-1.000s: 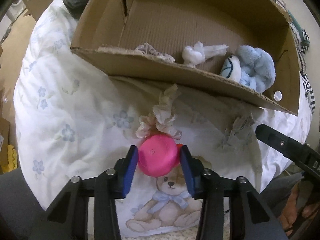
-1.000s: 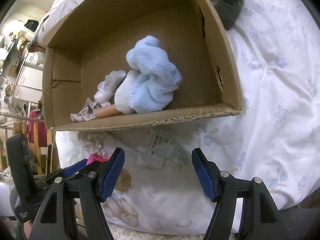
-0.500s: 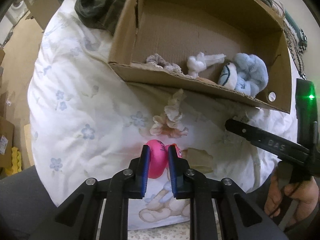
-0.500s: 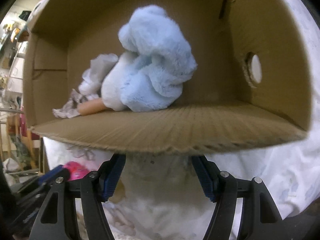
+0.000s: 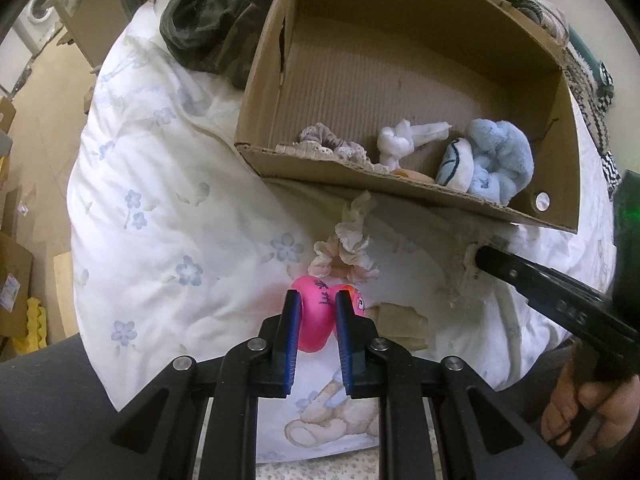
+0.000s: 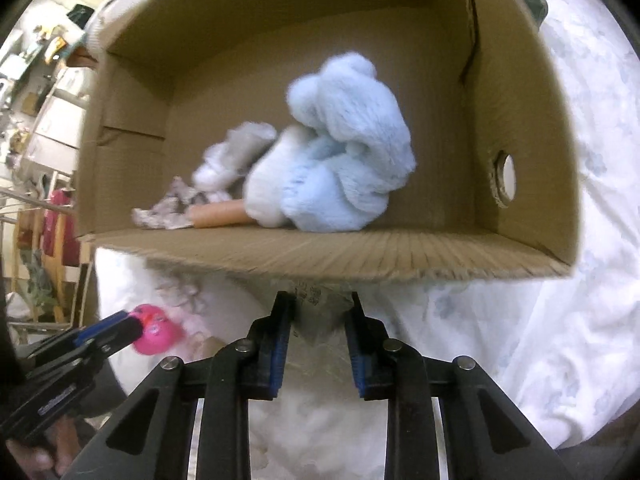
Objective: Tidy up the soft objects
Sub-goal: 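Grasp the pink plush with the left tool while the right tool grasps the clear plastic packet, then carry the pink plush and plastic packet into the box and open both tools, then withdraw both tools from the box toward the remaining items on the duvet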
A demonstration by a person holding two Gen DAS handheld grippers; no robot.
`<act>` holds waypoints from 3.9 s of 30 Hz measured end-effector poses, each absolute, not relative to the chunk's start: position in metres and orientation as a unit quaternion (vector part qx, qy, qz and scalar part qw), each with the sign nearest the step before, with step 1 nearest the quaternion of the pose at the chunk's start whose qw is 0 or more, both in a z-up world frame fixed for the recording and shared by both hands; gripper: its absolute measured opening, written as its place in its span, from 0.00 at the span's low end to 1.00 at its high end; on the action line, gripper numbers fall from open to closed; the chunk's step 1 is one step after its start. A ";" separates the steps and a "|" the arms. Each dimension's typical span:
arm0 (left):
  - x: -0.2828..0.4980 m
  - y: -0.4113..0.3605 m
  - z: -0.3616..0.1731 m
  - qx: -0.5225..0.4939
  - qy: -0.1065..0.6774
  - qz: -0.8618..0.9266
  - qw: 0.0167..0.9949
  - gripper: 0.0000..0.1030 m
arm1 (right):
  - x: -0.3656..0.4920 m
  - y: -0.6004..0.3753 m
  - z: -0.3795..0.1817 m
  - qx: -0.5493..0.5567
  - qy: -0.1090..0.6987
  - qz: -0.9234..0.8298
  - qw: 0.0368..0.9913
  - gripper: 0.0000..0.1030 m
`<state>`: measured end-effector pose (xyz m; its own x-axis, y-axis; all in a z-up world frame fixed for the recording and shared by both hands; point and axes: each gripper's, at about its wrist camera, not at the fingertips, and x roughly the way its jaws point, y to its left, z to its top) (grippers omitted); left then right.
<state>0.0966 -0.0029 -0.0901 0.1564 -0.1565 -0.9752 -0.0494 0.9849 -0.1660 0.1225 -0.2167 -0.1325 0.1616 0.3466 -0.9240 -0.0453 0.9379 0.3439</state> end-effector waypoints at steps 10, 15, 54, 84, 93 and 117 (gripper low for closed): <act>0.083 -0.005 -0.051 -0.050 0.599 -0.028 0.798 0.15 | 0.094 -0.221 -0.082 0.136 0.596 0.178 0.771 0.27; 0.078 -0.011 -0.018 -0.022 0.566 -0.038 0.823 0.15 | 0.088 -0.231 -0.054 0.142 0.573 0.195 0.783 0.26; 0.169 -0.030 -0.038 -0.023 0.515 -0.062 0.855 0.15 | 0.154 -0.227 -0.072 0.106 0.520 0.149 0.835 0.26; 0.164 -0.015 -0.028 -0.056 0.504 -0.029 0.862 0.69 | 0.159 -0.257 -0.068 0.204 0.506 0.131 0.828 0.75; 0.162 -0.008 -0.028 -0.066 0.514 -0.027 0.855 0.69 | 0.157 -0.257 -0.067 0.187 0.508 0.123 0.832 0.75; 0.120 0.007 -0.024 -0.067 0.516 -0.006 0.854 0.69 | 0.109 -0.255 -0.060 0.207 0.524 0.141 0.814 0.75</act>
